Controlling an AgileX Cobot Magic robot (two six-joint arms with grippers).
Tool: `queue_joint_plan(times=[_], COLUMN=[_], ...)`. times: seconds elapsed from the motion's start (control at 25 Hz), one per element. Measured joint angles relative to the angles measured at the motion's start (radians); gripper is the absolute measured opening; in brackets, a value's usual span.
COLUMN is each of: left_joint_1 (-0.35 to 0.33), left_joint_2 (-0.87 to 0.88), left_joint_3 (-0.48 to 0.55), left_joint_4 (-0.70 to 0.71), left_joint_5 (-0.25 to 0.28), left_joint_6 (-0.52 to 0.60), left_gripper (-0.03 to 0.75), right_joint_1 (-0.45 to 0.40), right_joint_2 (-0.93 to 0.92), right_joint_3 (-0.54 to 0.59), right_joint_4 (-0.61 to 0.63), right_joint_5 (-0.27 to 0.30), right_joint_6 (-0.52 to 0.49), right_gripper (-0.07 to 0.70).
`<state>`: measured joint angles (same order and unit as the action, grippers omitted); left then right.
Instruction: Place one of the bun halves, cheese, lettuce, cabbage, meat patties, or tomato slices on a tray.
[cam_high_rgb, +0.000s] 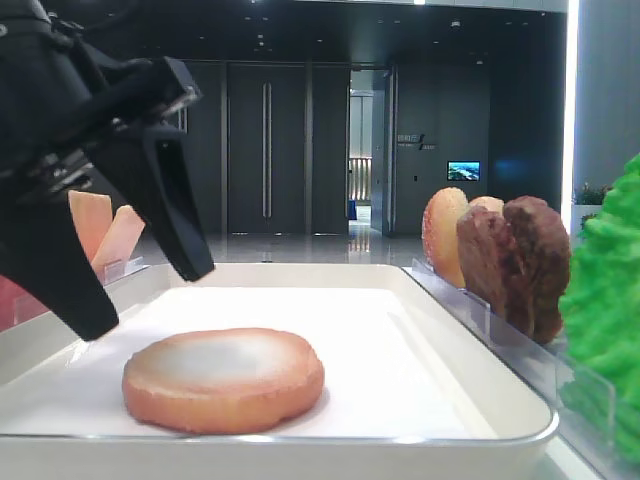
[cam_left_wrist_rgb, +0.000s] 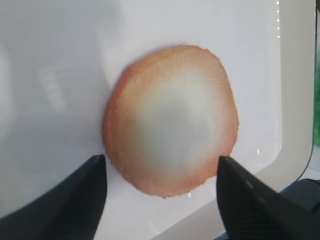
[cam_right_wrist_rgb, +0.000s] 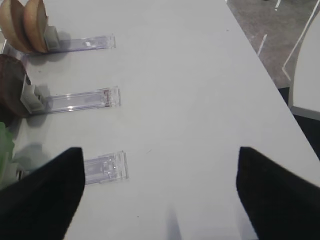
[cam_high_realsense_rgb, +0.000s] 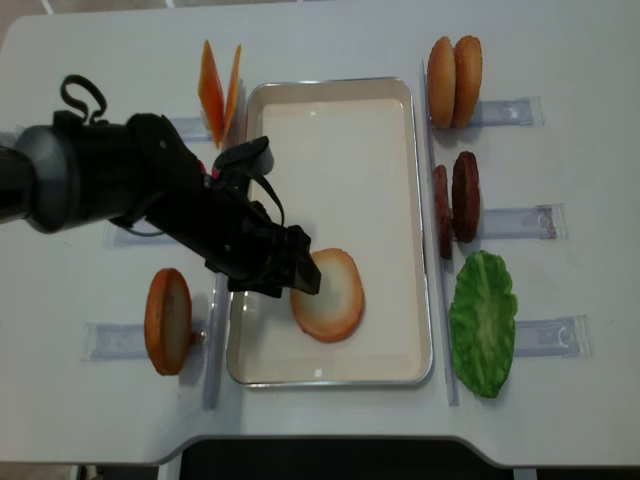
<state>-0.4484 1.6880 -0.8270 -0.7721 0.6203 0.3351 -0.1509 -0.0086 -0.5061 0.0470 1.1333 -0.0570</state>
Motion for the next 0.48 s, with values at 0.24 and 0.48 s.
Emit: queue_joint_plan(times=[0.24,0.48], left_joint_1=[0.052,0.082], left_joint_2=[-0.135,-0.222], left_joint_3=[-0.013,-0.111], left_joint_4=[0.110,0.224], left_joint_5=[0.067,0.165], left_joint_6=[-0.088,-0.151], left_gripper=[0.546,0.547], right_joint_1=[0.000,0.000], right_joint_2=[0.000,0.000], right_joint_3=[0.000,0.000], right_joint_4=[0.000,0.000], right_joint_5=[0.000,0.000], right_joint_6=[0.000,0.000], right_gripper=[0.585,0.585])
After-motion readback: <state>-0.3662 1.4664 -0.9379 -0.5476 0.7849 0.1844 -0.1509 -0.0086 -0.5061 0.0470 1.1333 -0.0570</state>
